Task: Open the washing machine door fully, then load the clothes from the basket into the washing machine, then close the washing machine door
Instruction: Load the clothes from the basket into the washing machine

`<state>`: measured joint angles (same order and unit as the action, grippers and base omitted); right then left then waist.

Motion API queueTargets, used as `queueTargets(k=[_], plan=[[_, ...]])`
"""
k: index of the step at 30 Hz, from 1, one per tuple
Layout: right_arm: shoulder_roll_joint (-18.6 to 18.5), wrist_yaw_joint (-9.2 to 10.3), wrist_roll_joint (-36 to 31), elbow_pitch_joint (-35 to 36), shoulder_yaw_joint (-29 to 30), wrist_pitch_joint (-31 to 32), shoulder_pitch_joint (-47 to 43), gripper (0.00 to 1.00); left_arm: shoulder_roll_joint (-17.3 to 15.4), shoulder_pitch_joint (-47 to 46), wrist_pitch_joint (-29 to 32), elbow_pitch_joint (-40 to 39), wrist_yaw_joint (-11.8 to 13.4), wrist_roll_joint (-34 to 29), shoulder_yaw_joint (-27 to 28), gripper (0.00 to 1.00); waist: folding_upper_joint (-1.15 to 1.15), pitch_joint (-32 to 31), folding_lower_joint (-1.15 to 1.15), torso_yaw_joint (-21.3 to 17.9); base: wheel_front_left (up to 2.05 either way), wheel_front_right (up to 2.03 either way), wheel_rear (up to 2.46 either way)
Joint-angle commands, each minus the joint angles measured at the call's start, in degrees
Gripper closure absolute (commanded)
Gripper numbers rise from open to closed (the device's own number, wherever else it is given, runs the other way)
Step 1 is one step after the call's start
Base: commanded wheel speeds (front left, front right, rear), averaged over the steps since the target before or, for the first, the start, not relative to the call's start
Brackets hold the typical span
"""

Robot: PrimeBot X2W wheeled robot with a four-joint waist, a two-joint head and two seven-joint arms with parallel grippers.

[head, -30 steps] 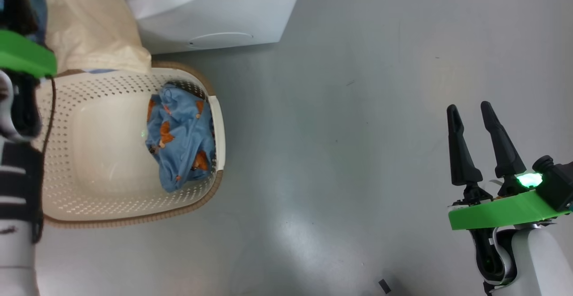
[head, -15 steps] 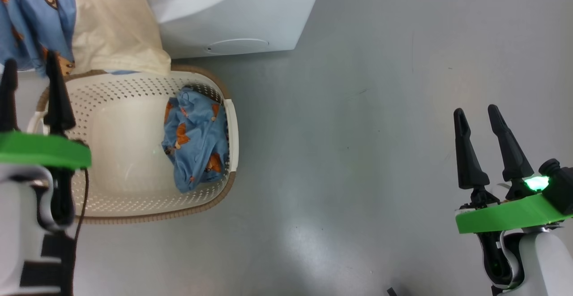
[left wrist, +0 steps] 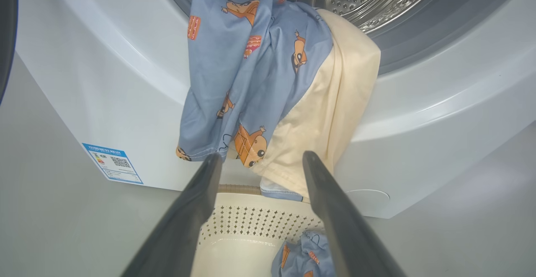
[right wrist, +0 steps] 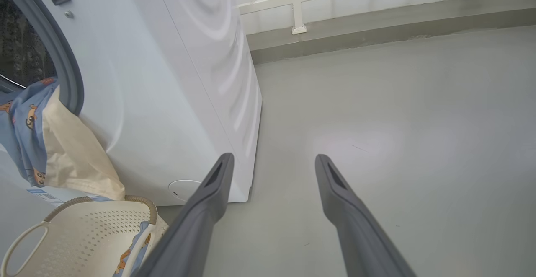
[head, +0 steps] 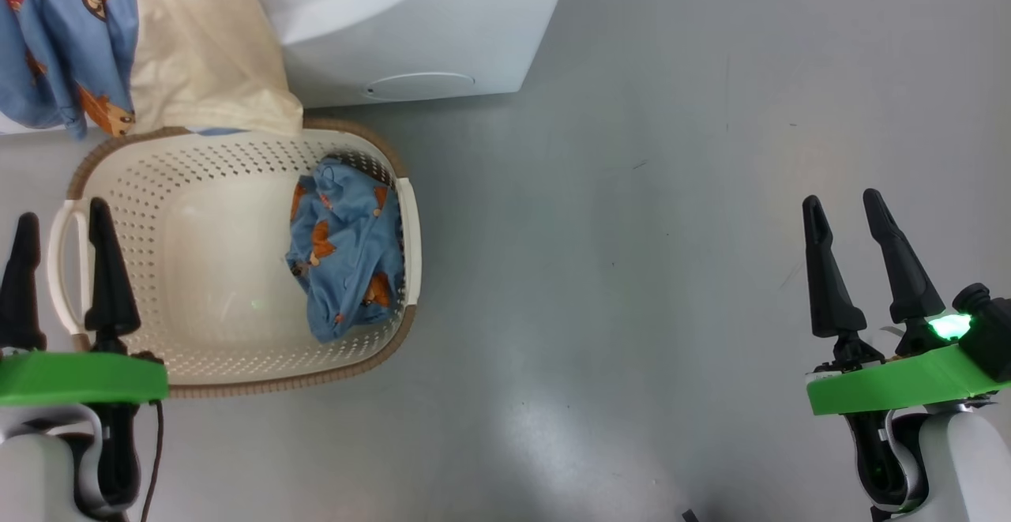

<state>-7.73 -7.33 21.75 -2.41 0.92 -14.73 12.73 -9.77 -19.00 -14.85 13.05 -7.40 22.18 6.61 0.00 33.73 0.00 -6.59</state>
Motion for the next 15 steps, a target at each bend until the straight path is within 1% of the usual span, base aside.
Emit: queueTargets(k=[1,9,15], plan=[[-0.6,-0.16,0.0,1.4,-1.2,-0.3,-1.6,0.0,-1.2,1.5,-0.1,-1.9,-0.1,-0.8,2.2,0.0,0.0,0.1,0.0,-0.1,0.0,0.0,0.0],[-0.5,-0.16,0.0,1.2,-1.3,-0.3,-1.4,0.0,-0.8,1.9,-0.1,-2.9,-0.1,-1.2,2.5,0.0,0.0,0.1,0.0,-0.4,0.0,0.0,0.0],[-0.4,-0.16,0.0,1.4,-1.1,-0.3,-1.1,0.0,-1.9,-1.4,-0.2,1.4,-0.1,-0.4,1.5,0.0,0.0,0.9,0.0,-0.2,0.0,0.0,0.0]])
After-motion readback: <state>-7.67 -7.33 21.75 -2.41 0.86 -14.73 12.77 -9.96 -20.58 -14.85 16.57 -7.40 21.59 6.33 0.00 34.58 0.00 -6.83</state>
